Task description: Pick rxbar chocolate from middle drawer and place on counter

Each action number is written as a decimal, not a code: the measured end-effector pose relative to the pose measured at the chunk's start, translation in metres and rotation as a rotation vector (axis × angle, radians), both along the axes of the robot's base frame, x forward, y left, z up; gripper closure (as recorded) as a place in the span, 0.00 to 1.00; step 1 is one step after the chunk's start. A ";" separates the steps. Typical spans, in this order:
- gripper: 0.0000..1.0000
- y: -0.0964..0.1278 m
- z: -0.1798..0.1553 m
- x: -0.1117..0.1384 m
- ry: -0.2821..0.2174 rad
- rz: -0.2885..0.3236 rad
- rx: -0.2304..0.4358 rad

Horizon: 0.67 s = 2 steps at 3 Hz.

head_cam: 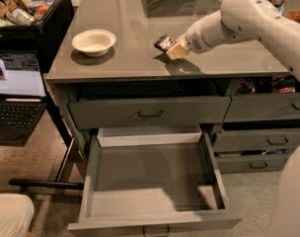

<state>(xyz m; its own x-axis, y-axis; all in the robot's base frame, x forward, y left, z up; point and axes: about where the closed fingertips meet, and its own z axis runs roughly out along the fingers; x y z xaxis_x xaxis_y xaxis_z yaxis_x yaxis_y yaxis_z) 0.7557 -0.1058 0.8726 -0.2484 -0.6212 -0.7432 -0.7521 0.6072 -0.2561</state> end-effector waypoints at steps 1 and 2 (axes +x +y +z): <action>0.35 0.001 -0.002 -0.001 0.025 0.032 -0.008; 0.11 0.001 -0.002 -0.001 0.025 0.032 -0.008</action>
Offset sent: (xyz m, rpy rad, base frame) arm -0.0006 0.0009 -0.0016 -0.0074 0.0227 0.0290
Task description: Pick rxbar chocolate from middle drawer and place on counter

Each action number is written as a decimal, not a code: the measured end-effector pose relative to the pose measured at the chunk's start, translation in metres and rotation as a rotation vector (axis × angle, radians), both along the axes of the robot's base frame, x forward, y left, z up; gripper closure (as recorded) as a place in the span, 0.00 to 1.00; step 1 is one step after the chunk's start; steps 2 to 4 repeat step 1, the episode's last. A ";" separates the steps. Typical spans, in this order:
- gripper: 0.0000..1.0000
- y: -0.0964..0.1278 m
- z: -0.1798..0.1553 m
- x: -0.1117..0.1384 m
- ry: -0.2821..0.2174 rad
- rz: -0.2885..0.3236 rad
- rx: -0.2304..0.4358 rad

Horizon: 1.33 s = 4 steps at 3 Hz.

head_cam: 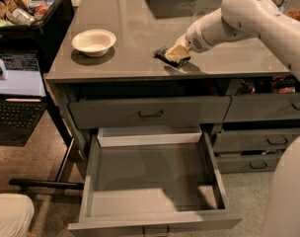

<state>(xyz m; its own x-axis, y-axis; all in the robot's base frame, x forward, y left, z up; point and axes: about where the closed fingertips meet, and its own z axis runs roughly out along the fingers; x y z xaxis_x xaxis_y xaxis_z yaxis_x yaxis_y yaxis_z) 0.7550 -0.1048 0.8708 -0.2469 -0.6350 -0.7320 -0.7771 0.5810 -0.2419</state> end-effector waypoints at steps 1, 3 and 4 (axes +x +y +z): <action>0.00 0.000 0.000 0.000 0.000 0.000 0.000; 0.00 0.000 0.000 0.000 0.000 0.000 0.000; 0.00 0.000 0.000 0.000 0.000 0.000 0.000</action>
Offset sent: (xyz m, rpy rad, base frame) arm 0.0000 0.0000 0.0000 0.0000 0.0000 0.0000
